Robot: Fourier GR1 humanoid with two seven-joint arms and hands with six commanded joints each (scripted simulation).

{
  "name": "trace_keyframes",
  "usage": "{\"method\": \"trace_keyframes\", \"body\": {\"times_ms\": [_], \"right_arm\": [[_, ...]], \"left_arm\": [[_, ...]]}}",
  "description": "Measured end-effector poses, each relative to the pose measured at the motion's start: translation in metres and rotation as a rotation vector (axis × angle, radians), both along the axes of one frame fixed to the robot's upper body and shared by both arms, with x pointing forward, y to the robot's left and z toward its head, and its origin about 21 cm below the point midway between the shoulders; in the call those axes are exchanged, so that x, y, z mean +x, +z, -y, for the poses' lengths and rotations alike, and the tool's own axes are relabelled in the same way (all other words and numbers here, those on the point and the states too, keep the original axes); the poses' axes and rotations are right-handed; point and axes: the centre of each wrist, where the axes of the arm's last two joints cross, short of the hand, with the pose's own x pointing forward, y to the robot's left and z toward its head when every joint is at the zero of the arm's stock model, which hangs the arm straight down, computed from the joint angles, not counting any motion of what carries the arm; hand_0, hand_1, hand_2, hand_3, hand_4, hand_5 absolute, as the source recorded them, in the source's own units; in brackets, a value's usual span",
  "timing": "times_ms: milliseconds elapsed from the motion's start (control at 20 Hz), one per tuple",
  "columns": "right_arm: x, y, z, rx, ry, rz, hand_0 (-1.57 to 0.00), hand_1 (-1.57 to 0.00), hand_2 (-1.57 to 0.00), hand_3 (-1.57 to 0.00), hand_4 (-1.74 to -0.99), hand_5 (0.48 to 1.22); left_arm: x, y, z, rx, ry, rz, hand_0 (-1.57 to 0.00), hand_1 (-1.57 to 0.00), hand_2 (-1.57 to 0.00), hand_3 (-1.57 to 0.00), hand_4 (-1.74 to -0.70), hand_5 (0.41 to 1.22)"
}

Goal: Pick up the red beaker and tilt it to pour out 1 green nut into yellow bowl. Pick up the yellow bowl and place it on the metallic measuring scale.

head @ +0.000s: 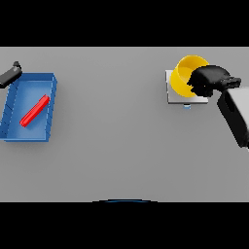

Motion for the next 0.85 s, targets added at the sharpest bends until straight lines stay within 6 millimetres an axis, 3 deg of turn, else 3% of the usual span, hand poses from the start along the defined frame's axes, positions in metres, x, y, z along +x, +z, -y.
{"method": "trace_keyframes", "body": {"times_ms": [200,400,600,850], "right_arm": [[0.0031,-0.0004,-0.0019,0.017,-0.035,-0.045,-0.83,-0.6,-0.59,-0.79,-1.55,0.955],[0.0024,-0.0013,0.0014,0.02,-0.035,-0.06,-0.37,-0.28,-0.35,-0.56,-1.501,0.865],[0.0033,-0.0029,0.0052,-0.009,-0.042,-0.071,-0.15,-0.11,-0.18,-0.4,-1.452,0.818],[0.0031,0.0028,0.0064,-0.025,-0.021,-0.073,-0.05,-0.04,-0.06,-0.26,-1.414,0.796]], "left_arm": [[0.0034,-0.0002,0.0014,-0.003,-0.006,0.004,0.0,0.0,0.0,0.0,-0.85,0.765],[0.0031,-0.0039,0.0034,0.007,-0.004,0.005,0.0,0.0,0.0,0.0,-0.85,0.771],[0.0022,-0.003,0.005,-0.007,-0.011,0.012,0.0,0.0,0.0,0.0,-0.86,0.772],[-0.002,0.0009,0.0064,0.009,-0.003,0.015,0.0,0.0,0.0,0.0,-0.85,0.768]]}}
